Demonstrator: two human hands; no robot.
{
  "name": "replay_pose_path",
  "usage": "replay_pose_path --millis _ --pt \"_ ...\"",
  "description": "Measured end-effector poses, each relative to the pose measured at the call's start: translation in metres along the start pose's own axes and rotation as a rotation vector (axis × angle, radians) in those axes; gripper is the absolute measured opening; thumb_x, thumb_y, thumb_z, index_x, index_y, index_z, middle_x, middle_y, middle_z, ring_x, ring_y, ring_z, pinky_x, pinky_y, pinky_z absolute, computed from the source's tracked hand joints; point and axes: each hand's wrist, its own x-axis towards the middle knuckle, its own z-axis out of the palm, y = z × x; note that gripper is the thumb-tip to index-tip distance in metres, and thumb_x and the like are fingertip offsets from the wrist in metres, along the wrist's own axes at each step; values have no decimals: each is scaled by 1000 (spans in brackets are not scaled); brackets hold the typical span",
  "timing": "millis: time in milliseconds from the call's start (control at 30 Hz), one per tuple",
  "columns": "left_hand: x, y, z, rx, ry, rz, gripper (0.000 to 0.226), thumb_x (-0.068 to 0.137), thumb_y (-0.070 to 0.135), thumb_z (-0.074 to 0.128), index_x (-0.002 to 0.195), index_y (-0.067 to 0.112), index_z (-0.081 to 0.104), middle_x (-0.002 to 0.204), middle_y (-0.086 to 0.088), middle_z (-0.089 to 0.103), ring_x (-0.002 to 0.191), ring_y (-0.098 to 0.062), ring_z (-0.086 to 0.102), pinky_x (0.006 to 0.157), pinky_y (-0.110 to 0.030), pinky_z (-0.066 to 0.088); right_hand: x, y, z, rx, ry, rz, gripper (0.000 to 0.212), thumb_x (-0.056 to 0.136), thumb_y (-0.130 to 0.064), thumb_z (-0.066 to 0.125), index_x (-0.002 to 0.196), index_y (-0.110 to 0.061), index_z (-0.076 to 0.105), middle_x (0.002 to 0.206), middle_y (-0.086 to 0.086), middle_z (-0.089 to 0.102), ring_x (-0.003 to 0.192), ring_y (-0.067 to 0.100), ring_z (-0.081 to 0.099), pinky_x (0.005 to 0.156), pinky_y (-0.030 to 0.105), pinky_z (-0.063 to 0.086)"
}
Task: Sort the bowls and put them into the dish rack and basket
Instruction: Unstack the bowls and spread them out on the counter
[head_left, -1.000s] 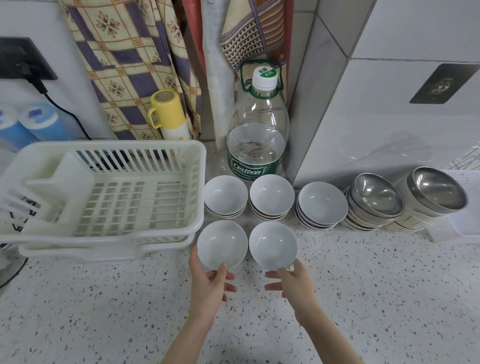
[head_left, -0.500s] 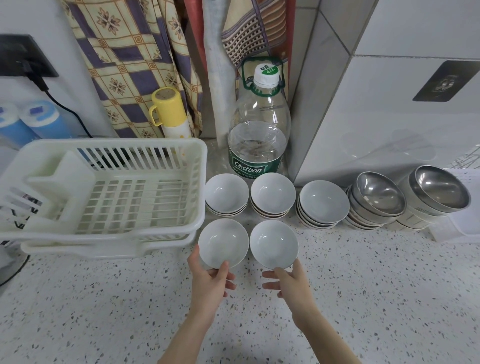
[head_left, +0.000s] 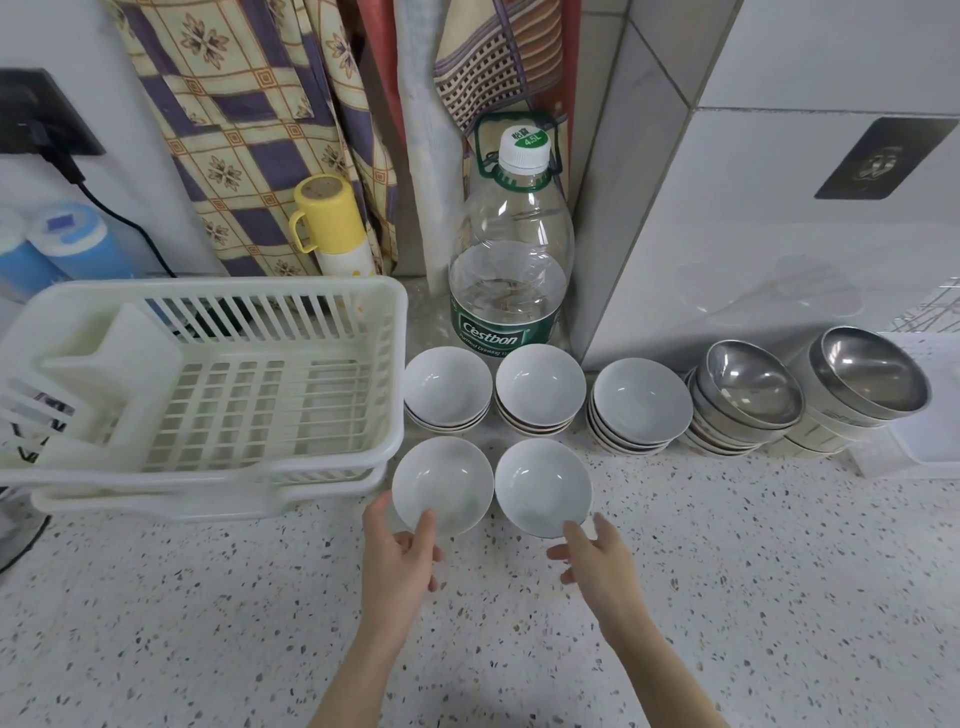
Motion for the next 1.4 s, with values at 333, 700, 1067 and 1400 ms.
replay_pose_path --millis 333,700,1067,1400 --pt "42 47 26 -40 -29 69 68 97 42 55 155 28 20 72 5 75 38 -6 52 43 -20 46 30 -58 -15 -163 274 -186 31 94 -36 46 116 -22 62 88 -9 70 84 15 63 72 34 51" --pt "91 63 49 -262 12 -222 34 97 51 49 124 47 30 66 3 76 36 -10 41 32 -15 30 89 -89 19 -132 270 -101 48 97 -49 37 85 -8 60 84 2 70 81 24 61 65 32 41" --pt "86 76 51 -385 30 -137 41 105 18 39 97 59 44 66 25 72 76 -29 51 33 -12 29 92 -89 34 6 392 -185 17 88 -10 45 100 -2 54 92 14 65 77 29 58 54 26 37" --pt "77 78 49 -441 34 -89 35 105 14 42 100 48 47 63 6 74 72 -28 44 34 -12 26 77 -89 28 198 375 -326 17 89 -8 40 99 -13 53 82 1 61 72 18 58 56 25 40"
